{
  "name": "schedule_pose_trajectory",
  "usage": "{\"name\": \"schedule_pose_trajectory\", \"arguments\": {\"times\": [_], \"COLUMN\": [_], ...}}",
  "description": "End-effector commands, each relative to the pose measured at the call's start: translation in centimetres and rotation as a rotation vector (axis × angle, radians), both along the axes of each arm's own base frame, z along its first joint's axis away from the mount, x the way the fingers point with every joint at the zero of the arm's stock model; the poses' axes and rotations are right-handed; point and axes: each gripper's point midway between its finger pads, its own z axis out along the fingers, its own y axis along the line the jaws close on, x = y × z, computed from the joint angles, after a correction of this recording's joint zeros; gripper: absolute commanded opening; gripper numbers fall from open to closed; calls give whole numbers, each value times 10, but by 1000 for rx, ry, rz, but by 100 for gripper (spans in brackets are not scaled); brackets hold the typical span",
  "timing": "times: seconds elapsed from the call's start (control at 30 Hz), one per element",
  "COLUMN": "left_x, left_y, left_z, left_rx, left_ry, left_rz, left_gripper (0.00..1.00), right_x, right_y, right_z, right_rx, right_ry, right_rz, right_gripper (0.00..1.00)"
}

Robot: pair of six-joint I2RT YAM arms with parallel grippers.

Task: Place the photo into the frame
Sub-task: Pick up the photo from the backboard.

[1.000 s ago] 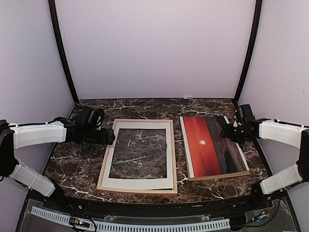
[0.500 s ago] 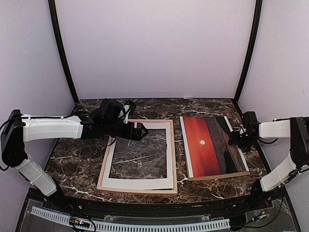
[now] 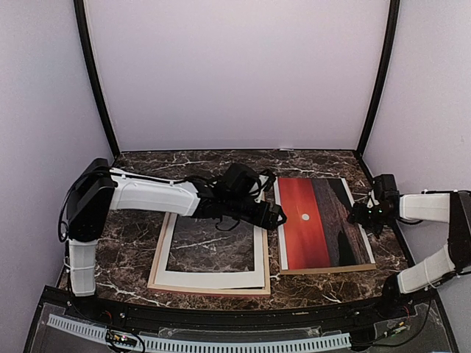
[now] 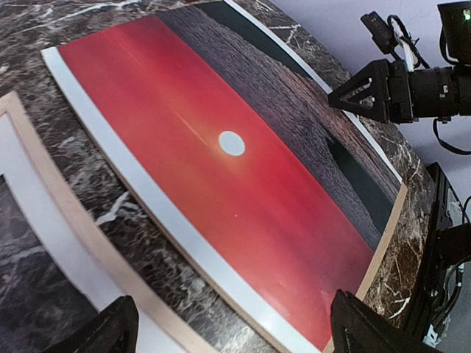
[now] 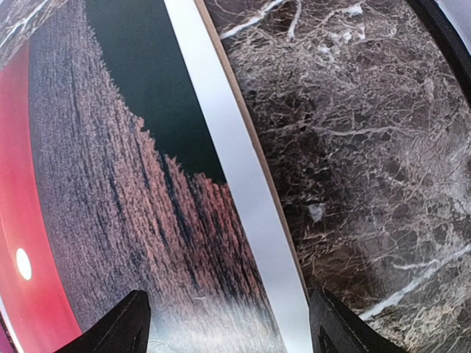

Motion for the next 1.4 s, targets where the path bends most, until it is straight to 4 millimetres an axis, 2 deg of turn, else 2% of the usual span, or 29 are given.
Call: {"name": "schedule_pose_trajectory", "arguments": {"times": [0.0,0.07,0.1,0.13,0.3,0.33,0.37,0.4,0.53,0.7,0.87,1.2,1.37], "left_x": [-12,-13,-13,-14,-12,-12,-8,-8,1,10,14,21,20], "left_y": [-39,-49,-54,-56,-68,-65,-66,-61,-49,-27,-11,4,1], "left_z": [-9,-22,-21,-33,-48,-58,-58,-70,-87,-95,-95,-101,-104], "left_rx": [-19,-1,-3,13,33,60,68,108,188,278,316,336,292], "left_ry": [8,25,30,46,74,92,87,103,112,79,48,59,96], "left_rz": [-77,-90,-97,-101,-102,-93,-79,-59,17,99,145,191,181], "left_gripper": [93,92,92,91,89,88,88,87,87,87,87,89,90], "right_x": [-1,-2,-1,-2,-2,-2,-2,-3,-3,0,-1,0,-3], "right_y": [0,0,1,1,2,3,3,3,1,-1,2,26,37], "right_z": [6,6,7,6,6,6,6,6,10,18,18,3,-9], "right_rx": [8,6,7,8,15,16,17,17,10,-2,3,19,36], "right_ry": [-22,-23,-25,-24,-26,-25,-25,-26,-33,-61,-58,-13,19], "right_rz": [-6,-4,-3,-3,4,5,5,5,3,-3,16,99,130], "right_gripper": [76,77,77,77,77,77,77,77,78,78,78,76,75]}}
